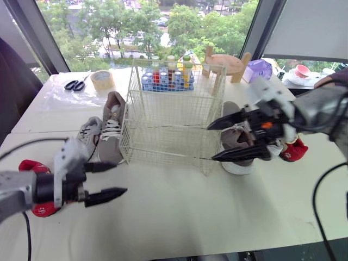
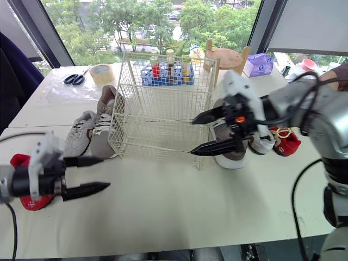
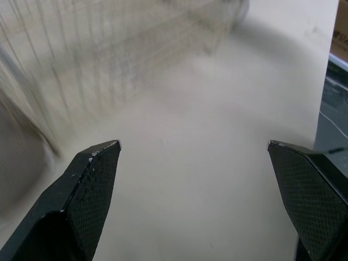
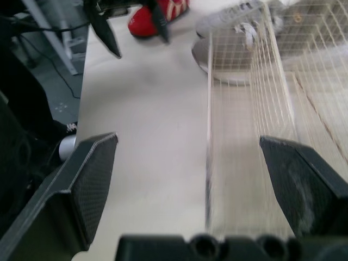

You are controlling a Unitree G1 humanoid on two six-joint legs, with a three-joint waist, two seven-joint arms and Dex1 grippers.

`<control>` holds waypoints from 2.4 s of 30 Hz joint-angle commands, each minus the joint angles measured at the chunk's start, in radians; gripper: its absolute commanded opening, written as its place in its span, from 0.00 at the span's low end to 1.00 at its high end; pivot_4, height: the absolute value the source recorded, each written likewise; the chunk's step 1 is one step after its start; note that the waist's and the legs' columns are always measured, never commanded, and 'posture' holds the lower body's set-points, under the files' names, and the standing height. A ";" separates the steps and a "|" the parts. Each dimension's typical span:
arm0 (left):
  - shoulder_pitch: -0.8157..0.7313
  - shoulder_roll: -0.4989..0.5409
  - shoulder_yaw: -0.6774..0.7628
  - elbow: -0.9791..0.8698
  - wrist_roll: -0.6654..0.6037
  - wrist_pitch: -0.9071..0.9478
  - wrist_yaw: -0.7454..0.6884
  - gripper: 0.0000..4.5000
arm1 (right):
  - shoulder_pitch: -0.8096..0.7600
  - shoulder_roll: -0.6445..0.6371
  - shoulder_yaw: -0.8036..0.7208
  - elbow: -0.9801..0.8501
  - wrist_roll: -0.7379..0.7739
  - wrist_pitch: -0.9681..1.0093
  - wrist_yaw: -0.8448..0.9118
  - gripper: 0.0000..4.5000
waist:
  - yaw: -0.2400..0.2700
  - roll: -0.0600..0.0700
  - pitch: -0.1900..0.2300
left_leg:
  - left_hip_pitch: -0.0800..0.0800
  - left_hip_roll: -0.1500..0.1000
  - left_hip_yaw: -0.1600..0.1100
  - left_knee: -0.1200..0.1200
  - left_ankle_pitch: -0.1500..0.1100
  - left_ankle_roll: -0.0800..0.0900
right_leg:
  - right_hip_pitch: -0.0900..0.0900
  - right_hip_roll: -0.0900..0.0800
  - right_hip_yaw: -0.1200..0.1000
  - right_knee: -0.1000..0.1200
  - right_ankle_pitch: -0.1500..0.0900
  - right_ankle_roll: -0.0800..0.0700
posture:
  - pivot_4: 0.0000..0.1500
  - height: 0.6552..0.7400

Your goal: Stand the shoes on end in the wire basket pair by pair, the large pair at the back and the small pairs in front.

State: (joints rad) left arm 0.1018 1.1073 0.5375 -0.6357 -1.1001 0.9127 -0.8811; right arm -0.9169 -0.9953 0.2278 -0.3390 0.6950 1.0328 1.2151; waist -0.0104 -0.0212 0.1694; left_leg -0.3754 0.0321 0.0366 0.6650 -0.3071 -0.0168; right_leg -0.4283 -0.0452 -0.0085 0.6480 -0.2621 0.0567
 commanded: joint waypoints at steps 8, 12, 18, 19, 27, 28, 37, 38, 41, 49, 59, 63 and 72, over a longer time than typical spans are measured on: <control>-0.043 -0.031 0.026 -0.091 -0.201 0.031 0.154 0.98 | -0.082 0.116 0.299 0.003 -0.269 -0.034 -0.036 1.00 | -0.002 0.000 0.000 | -0.009 -0.001 0.002 0.002 0.000 -0.001 | -0.009 -0.004 0.002 0.001 0.002 0.004 | 1.00 1.00; -0.028 -0.072 -0.004 -0.113 -0.184 0.014 0.202 1.00 | -0.076 0.113 0.353 -0.023 -0.355 -0.037 -0.064 0.82 | -0.001 0.000 0.000 | -0.008 -0.001 0.001 0.002 0.002 -0.003 | -0.008 -0.002 0.001 0.002 0.002 0.003 | 1.00 1.00; -0.071 -0.099 -0.077 -0.102 -0.155 -0.006 0.232 1.00 | -0.064 0.072 0.405 -0.020 -0.498 -0.110 -0.069 0.15 | 0.002 0.000 0.000 | -0.005 -0.002 0.000 0.003 0.002 -0.003 | -0.003 -0.002 0.001 0.001 0.002 0.003 | 1.00 1.00; -0.075 -0.100 -0.085 -0.098 -0.148 -0.009 0.232 1.00 | -0.065 0.068 0.410 -0.015 -0.517 -0.131 -0.063 0.03 | 0.000 0.000 0.000 | -0.004 -0.002 0.000 0.003 0.002 -0.003 | -0.002 -0.002 0.001 0.001 0.002 0.003 | 1.00 1.00; -0.100 -0.115 -0.140 -0.073 -0.090 -0.032 0.227 1.00 | -0.075 0.086 0.410 0.141 -0.696 -0.472 -0.040 0.01 | -0.004 0.000 0.000 | 0.000 -0.002 0.001 0.001 0.002 -0.003 | -0.001 0.001 0.002 0.001 0.002 0.003 | 1.00 1.00; -0.104 -0.117 -0.147 -0.071 -0.084 -0.034 0.227 1.00 | -0.073 0.087 0.400 0.147 -0.691 -0.505 -0.015 0.01 | -0.004 0.000 0.000 | 0.000 -0.002 0.001 0.001 0.002 -0.003 | -0.001 0.001 0.002 0.002 0.002 0.003 | 1.00 1.00; -0.104 -0.133 -0.176 -0.074 -0.052 -0.042 0.217 1.00 | -0.010 0.123 0.363 0.045 -0.692 -0.446 0.034 0.01 | -0.005 0.000 0.000 | 0.000 0.000 0.001 0.001 0.002 -0.003 | -0.001 0.000 0.002 0.001 0.002 0.003 | 1.00 1.00; -0.103 -0.134 -0.178 -0.074 -0.050 -0.042 0.215 1.00 | -0.006 0.126 0.360 0.045 -0.699 -0.449 0.036 0.01 | -0.005 0.000 0.000 | 0.000 0.000 0.001 0.001 0.002 -0.003 | -0.001 0.000 0.002 0.001 0.002 0.003 | 1.00 1.00; -0.106 -0.135 -0.185 -0.068 -0.041 -0.044 0.209 1.00 | -0.007 0.142 0.347 0.058 -0.710 -0.461 0.041 0.01 | -0.006 0.000 0.000 | 0.001 0.000 0.001 0.001 0.002 -0.003 | -0.001 0.001 0.002 0.002 0.002 0.003 | 1.00 1.00; -0.111 -0.145 -0.204 -0.059 -0.021 -0.048 0.197 1.00 | -0.011 0.169 0.292 0.081 -0.687 -0.427 0.070 0.62 | -0.002 0.000 0.000 | 0.000 -0.001 0.001 0.001 0.002 -0.003 | -0.001 0.000 0.002 0.002 0.002 0.003 | 1.00 1.00; -0.142 -0.145 -0.188 -0.019 -0.091 -0.023 0.165 1.00 | -0.137 0.196 -0.227 0.032 -0.265 0.120 0.029 0.99 | 0.000 0.001 0.000 | 0.000 -0.001 0.000 0.001 0.002 -0.003 | 0.000 -0.001 0.002 0.002 0.002 0.003 | 1.00 1.00; -0.193 -0.145 -0.196 0.010 -0.161 0.001 0.175 1.00 | -0.060 0.238 -0.439 0.031 -0.290 0.216 -0.209 0.99 | 0.001 -0.001 -0.001 | 0.001 -0.001 0.000 0.001 0.001 -0.003 | 0.001 -0.002 0.001 0.001 0.002 0.003 | 1.00 1.00; -0.347 -0.217 -0.349 0.053 -0.180 0.042 0.195 1.00 | 0.566 0.570 -0.774 -0.321 -0.421 0.008 -0.687 0.99 | 0.013 0.009 -0.001 | -0.002 -0.004 -0.001 0.001 0.003 -0.004 | -0.001 0.000 0.005 0.002 0.003 0.005 | 1.00 1.00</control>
State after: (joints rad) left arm -0.2340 0.8908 0.1911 -0.5701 -1.2671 0.9554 -0.6877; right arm -0.3484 -0.4216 -0.5133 -0.5770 0.2841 1.1004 0.5779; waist 0.0026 -0.0123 0.1688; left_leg -0.3766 0.0286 0.0353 0.6662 -0.3044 -0.0212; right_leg -0.4286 -0.0448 -0.0030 0.6505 -0.2592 0.0620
